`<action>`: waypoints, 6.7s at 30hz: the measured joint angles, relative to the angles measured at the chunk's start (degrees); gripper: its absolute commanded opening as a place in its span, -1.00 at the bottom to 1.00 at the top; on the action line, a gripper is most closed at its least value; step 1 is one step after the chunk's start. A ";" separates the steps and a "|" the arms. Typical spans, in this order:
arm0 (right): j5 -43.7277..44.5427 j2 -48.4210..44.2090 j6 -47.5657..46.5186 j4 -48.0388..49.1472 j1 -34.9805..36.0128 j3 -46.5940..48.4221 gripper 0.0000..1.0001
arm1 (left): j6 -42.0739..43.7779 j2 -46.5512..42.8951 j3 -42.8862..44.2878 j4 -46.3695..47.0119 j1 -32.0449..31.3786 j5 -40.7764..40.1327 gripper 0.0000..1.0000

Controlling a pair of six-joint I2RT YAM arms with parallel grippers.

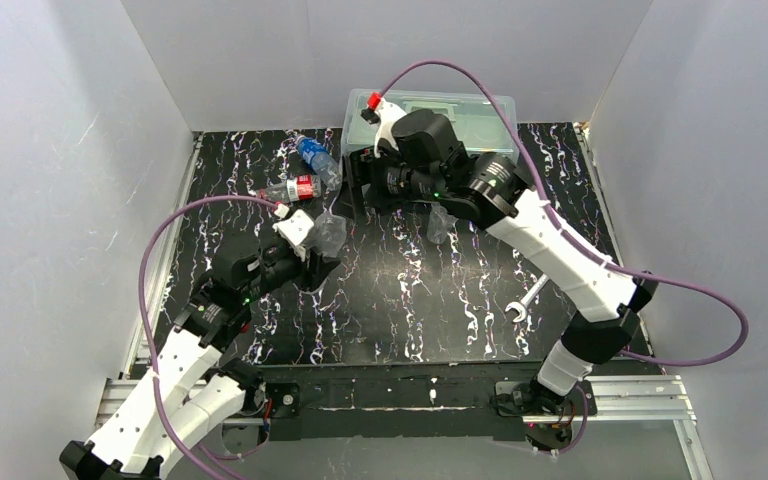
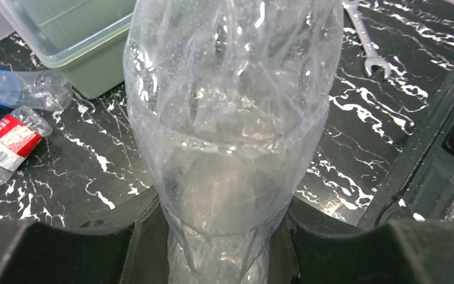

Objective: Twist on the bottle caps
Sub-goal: Screw the bottle cap onto the plastic bottle.

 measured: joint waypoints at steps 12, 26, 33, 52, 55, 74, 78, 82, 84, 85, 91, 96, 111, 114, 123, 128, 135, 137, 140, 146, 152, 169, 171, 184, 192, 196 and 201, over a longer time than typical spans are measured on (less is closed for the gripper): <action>-10.03 -20.35 -15.32 4.66 0.17 -9.57 0.92 | -5.05 -1.62 -1.95 0.37 0.02 22.97 -1.00; -27.08 -17.44 -22.77 5.99 0.26 -19.96 0.49 | -9.88 2.21 -1.79 1.03 0.02 42.75 -1.00; -28.39 -17.44 -22.99 7.89 0.26 -19.96 0.31 | -9.64 2.29 -1.77 -0.07 0.02 43.67 -1.00; -26.38 -13.97 -21.62 7.58 0.07 -17.84 -0.97 | -7.28 1.07 -1.51 -0.96 -0.20 35.67 -1.00; -23.37 -11.96 -19.30 7.32 -0.46 -15.63 -0.97 | -5.88 0.68 -0.76 -1.27 -0.35 27.71 -1.00; 3.50 -2.38 4.63 11.30 -0.31 -10.05 0.89 | 1.53 4.96 0.20 2.67 -0.96 -5.57 -1.00; 4.31 -3.80 0.98 9.94 0.72 -10.03 0.97 | 0.96 4.87 0.72 2.34 -0.87 -6.78 -1.00; 3.63 -8.61 -4.87 9.53 0.35 -11.02 0.97 | 0.50 4.74 0.79 0.24 -0.31 -1.33 -1.00; 0.52 -13.05 -8.94 9.38 -0.35 -12.76 0.96 | 0.48 4.74 0.79 -1.11 0.24 6.54 -1.00; -1.62 -15.13 -10.84 9.33 -0.74 -13.51 0.96 | 0.35 4.74 0.79 -1.49 0.31 10.08 -1.00; -16.85 -24.63 -19.30 10.10 -0.79 -19.82 0.87 | -3.85 6.25 1.86 -0.90 0.35 31.50 -1.00; -23.80 -25.57 -21.31 11.06 -0.79 -23.93 0.79 | -6.84 7.89 2.49 0.11 0.35 41.07 -1.00; -26.91 -22.73 -22.75 12.83 -0.79 -24.81 0.34 | -9.05 7.89 3.04 0.46 0.35 48.92 -1.00; -27.74 -21.86 -22.64 13.49 -0.79 -24.81 0.17 | -9.05 7.76 3.04 0.46 0.35 48.92 -1.00; -29.75 -20.41 -21.59 14.56 -0.87 -24.72 -0.61 | -8.04 6.80 3.04 0.33 0.35 48.19 -1.00; -29.92 -19.02 -21.00 14.16 -1.07 -23.56 -0.97 | -5.44 6.14 3.04 -0.68 0.35 43.47 -1.00; -22.91 -15.34 -16.92 13.14 -1.79 -20.26 -0.97 | -1.97 3.85 3.48 -1.68 0.02 25.44 -1.00; -19.32 -13.90 -14.21 12.63 -1.73 -18.95 -0.97 | -1.09 3.41 3.48 -1.64 -0.35 20.13 -1.00; -13.51 -10.78 -9.42 10.49 -1.16 -15.04 -0.97 | -0.20 2.93 3.48 -1.05 -1.20 11.93 -1.00; -0.57 -5.40 0.68 7.93 1.09 -8.76 -0.97 | 1.79 2.97 3.43 0.35 -3.39 -1.60 -1.00; 6.75 -3.93 5.86 8.07 2.56 -7.82 -0.08 | 3.02 3.34 3.19 0.83 -5.09 -9.25 -1.00; -4.31 -23.39 -15.06 9.90 -1.29 -17.92 0.93 | 0.28 2.62 2.47 -1.20 -4.11 14.12 -1.00; -9.84 -26.56 -18.40 10.19 -1.25 -21.11 0.83 | -0.52 3.89 2.47 -1.27 -3.89 21.20 -1.00; -25.03 -21.38 -23.82 10.71 -1.11 -25.51 0.34 | -1.03 6.34 3.61 -3.04 -3.78 40.09 -1.00; -29.11 -21.42 -24.00 12.09 -1.01 -25.44 0.13 | -0.02 5.66 3.61 -3.58 -3.69 40.35 -1.00; -30.21 -21.40 -23.82 12.28 -1.01 -25.27 -0.07 | 0.15 5.66 3.61 -3.85 -3.69 40.33 -1.00; -31.08 -21.16 -23.47 12.26 -1.01 -24.72 -0.48 | 0.07 5.66 3.61 -3.82 -3.69 40.30 -1.00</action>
